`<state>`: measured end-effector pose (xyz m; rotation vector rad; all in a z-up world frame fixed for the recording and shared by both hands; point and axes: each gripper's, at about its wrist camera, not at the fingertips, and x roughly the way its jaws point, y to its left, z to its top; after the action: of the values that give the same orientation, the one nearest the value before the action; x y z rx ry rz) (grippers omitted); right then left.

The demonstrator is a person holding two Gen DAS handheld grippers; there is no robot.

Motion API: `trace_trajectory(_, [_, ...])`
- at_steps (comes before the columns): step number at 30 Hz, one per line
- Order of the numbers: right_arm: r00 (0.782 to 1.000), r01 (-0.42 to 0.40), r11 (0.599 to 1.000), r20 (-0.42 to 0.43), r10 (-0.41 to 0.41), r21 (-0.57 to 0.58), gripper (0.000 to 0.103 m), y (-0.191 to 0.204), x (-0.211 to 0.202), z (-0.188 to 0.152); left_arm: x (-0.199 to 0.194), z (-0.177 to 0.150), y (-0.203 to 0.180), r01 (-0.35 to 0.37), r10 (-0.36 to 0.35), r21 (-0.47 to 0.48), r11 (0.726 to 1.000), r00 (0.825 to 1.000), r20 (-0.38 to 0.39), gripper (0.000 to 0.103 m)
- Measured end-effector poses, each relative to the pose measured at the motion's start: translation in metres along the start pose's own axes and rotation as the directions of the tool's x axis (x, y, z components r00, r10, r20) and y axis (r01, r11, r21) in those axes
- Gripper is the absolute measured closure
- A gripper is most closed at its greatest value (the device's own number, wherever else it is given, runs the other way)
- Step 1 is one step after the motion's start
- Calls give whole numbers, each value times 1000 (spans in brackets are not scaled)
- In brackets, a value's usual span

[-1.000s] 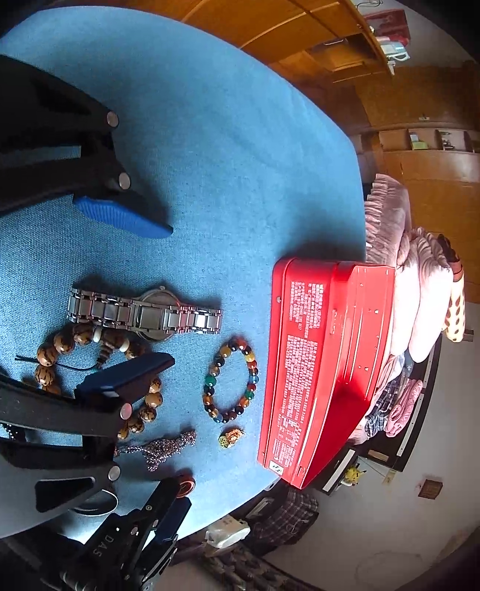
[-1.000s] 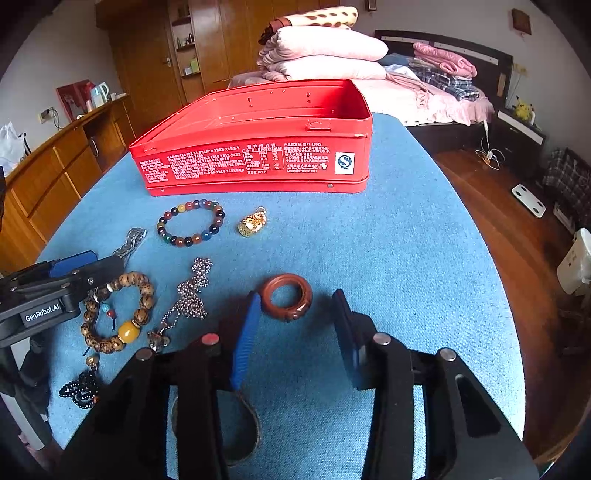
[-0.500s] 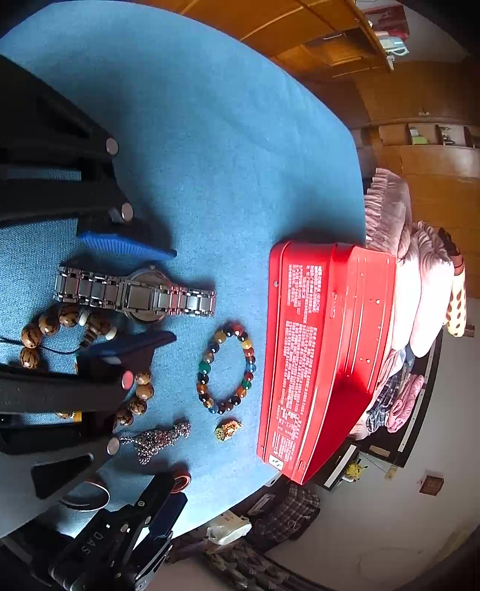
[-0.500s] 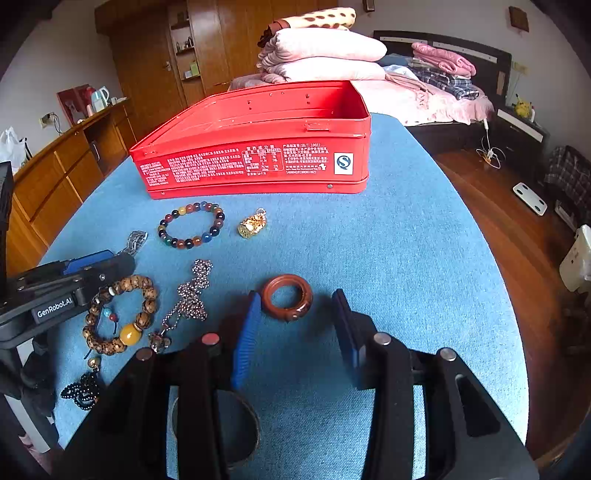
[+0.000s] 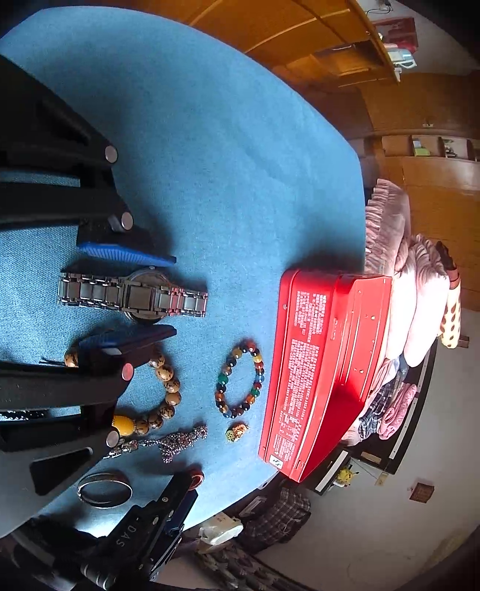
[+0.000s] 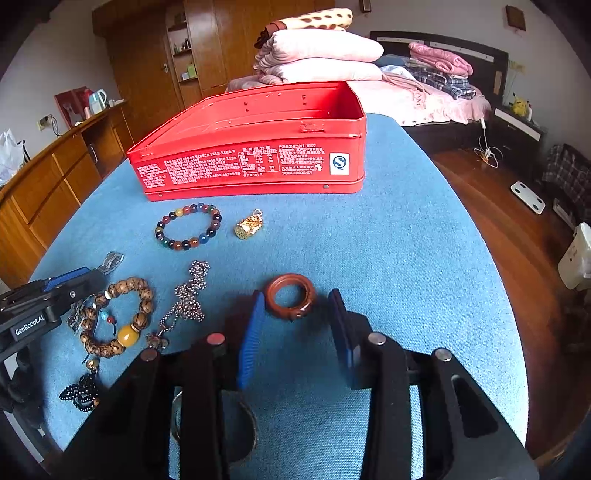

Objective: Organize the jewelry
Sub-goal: 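Grasp the brown stone ring with the right tool while the left tool grasps the silver watch, then carry the ring and watch into the red tin and open both tools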

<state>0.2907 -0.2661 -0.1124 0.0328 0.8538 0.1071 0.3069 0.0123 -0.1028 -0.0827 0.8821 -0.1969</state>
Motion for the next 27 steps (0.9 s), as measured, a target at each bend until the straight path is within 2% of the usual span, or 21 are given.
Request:
trace_trajectory(1, [1000,5,1000,0,-5,3,75,0,0,0,-1,-1,0,-4,4,1,1000,1000,1,71])
trace_trajectory(7, [1000,4,1000,-4,-4,9,76,0,-3,-1,-7,-7,0,-30,30,6,1000,999,13,71])
trace_trajectory(19, [1000,-2,1000,31,3,-20,76,15,-27,0,-18,-5,-6,-20,20,4,1000,999,38,71])
trace_trajectory(27, [999,-21,999,44,23,-35,76,20,-26,23,-17,18,-11,-13,13,12,1000,998,63,71])
